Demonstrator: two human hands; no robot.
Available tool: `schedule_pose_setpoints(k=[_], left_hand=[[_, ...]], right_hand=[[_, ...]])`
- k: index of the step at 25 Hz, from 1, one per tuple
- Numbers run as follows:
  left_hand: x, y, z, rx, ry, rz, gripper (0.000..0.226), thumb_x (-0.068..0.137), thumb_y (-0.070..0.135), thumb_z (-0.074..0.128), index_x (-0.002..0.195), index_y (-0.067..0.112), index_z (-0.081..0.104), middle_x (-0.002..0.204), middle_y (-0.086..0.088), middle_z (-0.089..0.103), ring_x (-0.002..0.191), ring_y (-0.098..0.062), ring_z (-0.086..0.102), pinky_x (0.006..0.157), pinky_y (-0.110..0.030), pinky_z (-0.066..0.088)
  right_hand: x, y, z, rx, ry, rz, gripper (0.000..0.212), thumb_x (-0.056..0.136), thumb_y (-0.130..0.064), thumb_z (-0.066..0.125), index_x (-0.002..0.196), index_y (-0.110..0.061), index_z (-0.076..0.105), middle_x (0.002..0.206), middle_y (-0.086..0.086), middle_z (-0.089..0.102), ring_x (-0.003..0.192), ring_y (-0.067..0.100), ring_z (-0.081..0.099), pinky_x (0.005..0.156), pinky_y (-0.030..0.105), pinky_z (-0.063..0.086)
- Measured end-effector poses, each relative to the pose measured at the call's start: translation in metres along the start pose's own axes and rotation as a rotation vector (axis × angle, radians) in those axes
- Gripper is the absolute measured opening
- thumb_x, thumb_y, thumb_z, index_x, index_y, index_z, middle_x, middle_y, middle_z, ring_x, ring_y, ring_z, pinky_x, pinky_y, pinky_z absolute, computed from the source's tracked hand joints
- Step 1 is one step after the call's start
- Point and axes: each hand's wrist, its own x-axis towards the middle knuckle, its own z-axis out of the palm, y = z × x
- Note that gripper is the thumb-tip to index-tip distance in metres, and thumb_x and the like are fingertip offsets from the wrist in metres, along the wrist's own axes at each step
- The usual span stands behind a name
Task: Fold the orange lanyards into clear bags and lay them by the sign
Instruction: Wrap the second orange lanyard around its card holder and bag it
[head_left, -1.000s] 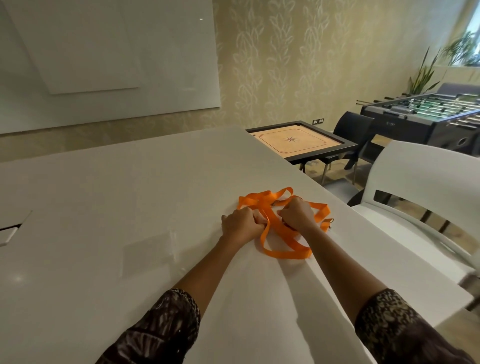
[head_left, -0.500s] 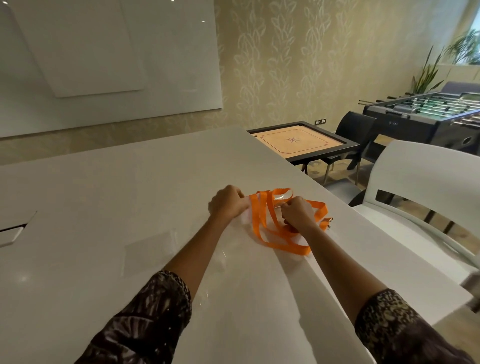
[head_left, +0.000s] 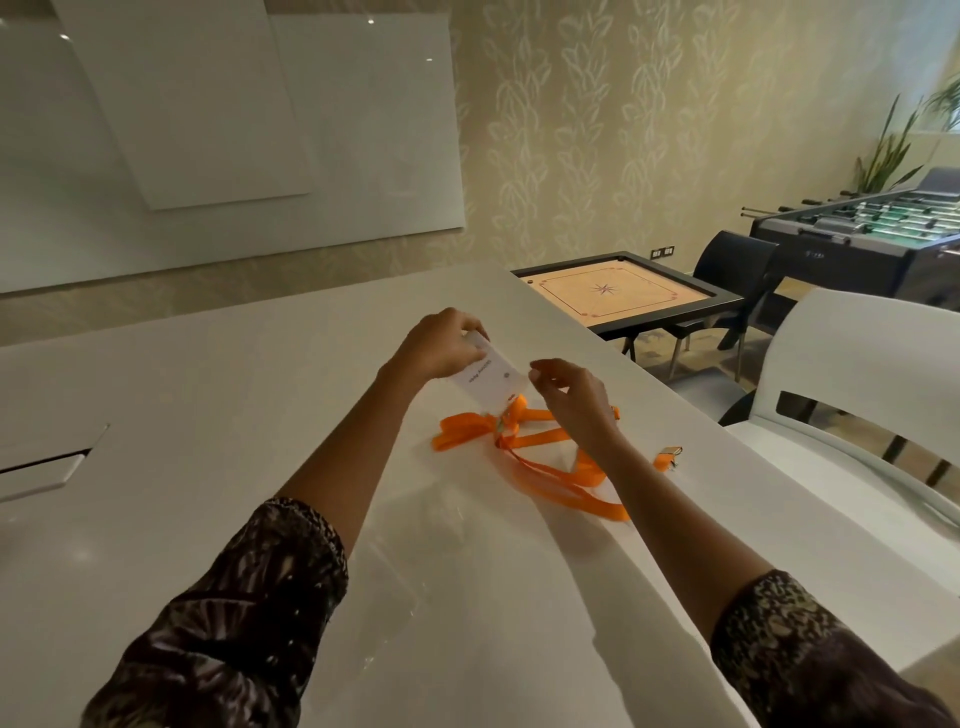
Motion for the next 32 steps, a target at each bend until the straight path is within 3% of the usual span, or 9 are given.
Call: schedule_pose_setpoints(k=[3, 5, 8, 10, 13, 15, 17, 21, 32], left_hand=[[0.002, -0.004, -0.006, -0.393, -0.01, -0.051, 0.013, 0.092, 0.015, 0.06, 0.104, 0.015, 0.064, 0.104, -0.011, 0.065, 0.092, -0.021, 0.065, 0.074, -0.029, 0.054], [0.002, -0.007, -0.01, -0.558, -0.009, -0.072, 0.011, 0.091, 0.014, 0.061, 0.102, 0.016, 0.064, 0.096, -0.006, 0.065, 0.084, -0.016, 0.064, 0.064, -0.023, 0.053], [0.002, -0.014, -0.012, -0.504, -0.046, -0.112, 0.016, 0.088, 0.016, 0.065, 0.104, 0.016, 0.064, 0.095, -0.003, 0.067, 0.085, -0.014, 0.061, 0.072, -0.028, 0.049], [0.001, -0.013, -0.009, -0.409, -0.089, -0.098, 0.029, 0.084, 0.017, 0.07, 0.112, 0.011, 0.064, 0.103, -0.006, 0.067, 0.089, -0.015, 0.062, 0.072, -0.025, 0.047], [0.001, -0.005, -0.003, -0.52, -0.066, -0.043, 0.039, 0.083, 0.026, 0.073, 0.119, 0.013, 0.063, 0.106, -0.009, 0.068, 0.093, -0.021, 0.066, 0.074, -0.027, 0.053], [0.003, -0.001, -0.001, -0.582, -0.018, -0.044, 0.035, 0.083, 0.03, 0.072, 0.112, 0.012, 0.066, 0.103, -0.009, 0.069, 0.087, -0.02, 0.066, 0.07, -0.028, 0.053], [0.006, -0.004, -0.002, -0.654, 0.001, -0.114, 0.03, 0.085, 0.027, 0.071, 0.109, 0.01, 0.066, 0.104, -0.01, 0.069, 0.09, -0.02, 0.065, 0.069, -0.027, 0.052], [0.009, -0.015, -0.007, -0.909, -0.128, -0.224, 0.023, 0.084, 0.02, 0.071, 0.106, 0.013, 0.066, 0.1, -0.006, 0.07, 0.095, -0.022, 0.067, 0.071, -0.029, 0.055], [0.015, -0.012, -0.006, -1.087, -0.168, -0.246, 0.013, 0.084, 0.013, 0.069, 0.096, 0.011, 0.065, 0.103, -0.01, 0.071, 0.096, -0.026, 0.07, 0.074, -0.034, 0.059]], right_hand=[[0.004, -0.01, -0.004, 0.2, -0.107, -0.034, 0.026, 0.094, -0.025, 0.057, 0.112, -0.007, 0.065, 0.112, 0.01, 0.067, 0.099, 0.021, 0.061, 0.086, 0.034, 0.052], [0.008, -0.015, -0.01, 0.375, -0.134, -0.019, 0.023, 0.094, -0.022, 0.058, 0.1, -0.002, 0.066, 0.105, 0.018, 0.067, 0.087, 0.02, 0.06, 0.077, 0.027, 0.05], [0.019, -0.022, -0.019, 0.395, -0.147, -0.054, 0.021, 0.095, -0.021, 0.056, 0.097, -0.002, 0.066, 0.096, 0.011, 0.066, 0.084, 0.018, 0.06, 0.075, 0.026, 0.049], [0.028, -0.028, -0.024, 0.281, -0.186, -0.106, 0.019, 0.095, -0.019, 0.057, 0.1, -0.004, 0.067, 0.09, -0.001, 0.064, 0.079, 0.01, 0.06, 0.068, 0.013, 0.049], [0.039, -0.039, -0.024, 0.113, -0.255, -0.185, 0.016, 0.092, -0.02, 0.061, 0.099, -0.009, 0.07, 0.081, -0.007, 0.063, 0.069, 0.004, 0.056, 0.056, 0.004, 0.043], [0.043, -0.042, -0.021, 0.154, -0.274, -0.167, 0.017, 0.092, -0.025, 0.061, 0.096, -0.011, 0.07, 0.081, -0.003, 0.064, 0.071, 0.007, 0.057, 0.06, 0.009, 0.045], [0.043, -0.04, -0.02, 0.402, -0.305, -0.033, 0.025, 0.094, -0.031, 0.057, 0.096, -0.01, 0.07, 0.087, 0.005, 0.064, 0.077, 0.014, 0.058, 0.071, 0.023, 0.047], [0.046, -0.026, -0.025, 0.789, -0.365, 0.104, 0.021, 0.098, -0.017, 0.048, 0.098, -0.013, 0.069, 0.093, 0.008, 0.064, 0.084, 0.018, 0.06, 0.076, 0.03, 0.05], [0.055, -0.024, -0.015, 0.825, -0.344, 0.004, 0.019, 0.096, -0.021, 0.052, 0.104, -0.018, 0.07, 0.095, -0.002, 0.072, 0.097, 0.02, 0.068, 0.082, 0.037, 0.056]])
